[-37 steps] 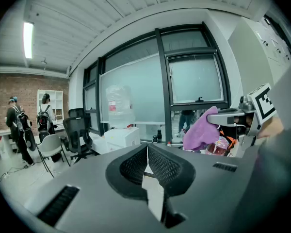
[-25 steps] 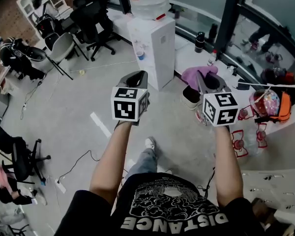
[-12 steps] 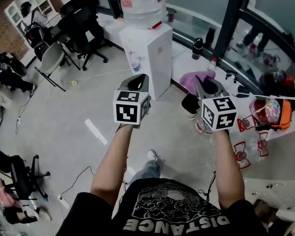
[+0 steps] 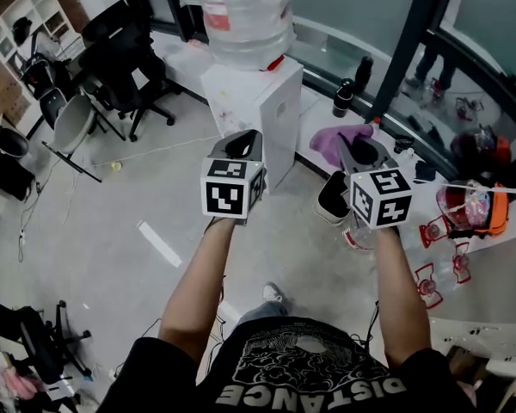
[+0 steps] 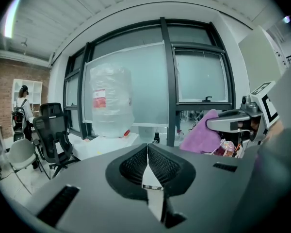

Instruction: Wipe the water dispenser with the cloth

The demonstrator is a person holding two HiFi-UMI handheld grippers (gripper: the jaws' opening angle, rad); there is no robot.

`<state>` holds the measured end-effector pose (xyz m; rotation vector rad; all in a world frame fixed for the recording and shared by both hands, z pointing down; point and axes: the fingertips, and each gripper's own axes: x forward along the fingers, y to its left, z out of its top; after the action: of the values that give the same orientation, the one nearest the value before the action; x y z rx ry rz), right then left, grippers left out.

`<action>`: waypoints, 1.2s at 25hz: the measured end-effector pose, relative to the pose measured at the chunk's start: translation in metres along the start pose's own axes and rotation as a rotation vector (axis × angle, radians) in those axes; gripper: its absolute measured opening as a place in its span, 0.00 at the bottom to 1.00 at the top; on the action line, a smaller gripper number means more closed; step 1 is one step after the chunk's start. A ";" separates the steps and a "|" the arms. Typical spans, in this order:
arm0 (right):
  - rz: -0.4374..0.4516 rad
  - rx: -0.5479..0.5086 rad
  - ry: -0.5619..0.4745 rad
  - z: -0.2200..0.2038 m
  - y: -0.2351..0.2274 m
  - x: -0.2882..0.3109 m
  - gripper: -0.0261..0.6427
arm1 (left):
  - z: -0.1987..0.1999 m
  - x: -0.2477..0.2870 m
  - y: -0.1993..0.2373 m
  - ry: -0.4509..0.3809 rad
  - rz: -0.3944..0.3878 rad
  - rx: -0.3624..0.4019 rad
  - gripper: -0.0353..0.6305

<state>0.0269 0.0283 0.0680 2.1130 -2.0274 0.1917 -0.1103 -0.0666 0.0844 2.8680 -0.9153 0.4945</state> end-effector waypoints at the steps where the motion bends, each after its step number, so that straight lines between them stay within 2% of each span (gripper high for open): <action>1: -0.003 0.000 0.003 0.001 0.000 0.007 0.09 | 0.001 0.005 0.005 0.000 -0.005 -0.001 0.09; 9: -0.024 0.006 0.004 0.014 -0.005 0.055 0.09 | 0.004 0.039 0.034 0.009 -0.039 0.001 0.09; 17: -0.019 0.009 -0.011 0.020 -0.029 0.092 0.09 | 0.005 0.075 0.045 0.019 -0.036 0.010 0.09; 23: 0.041 0.002 -0.022 0.017 -0.066 0.143 0.09 | 0.012 0.120 0.058 0.017 0.037 -0.008 0.09; 30: 0.147 0.003 0.011 0.001 -0.120 0.215 0.09 | 0.024 0.187 0.069 0.041 0.142 -0.046 0.09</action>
<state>0.1562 -0.1764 0.1103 1.9602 -2.1776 0.2286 0.0000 -0.2303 0.1225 2.7538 -1.1142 0.5357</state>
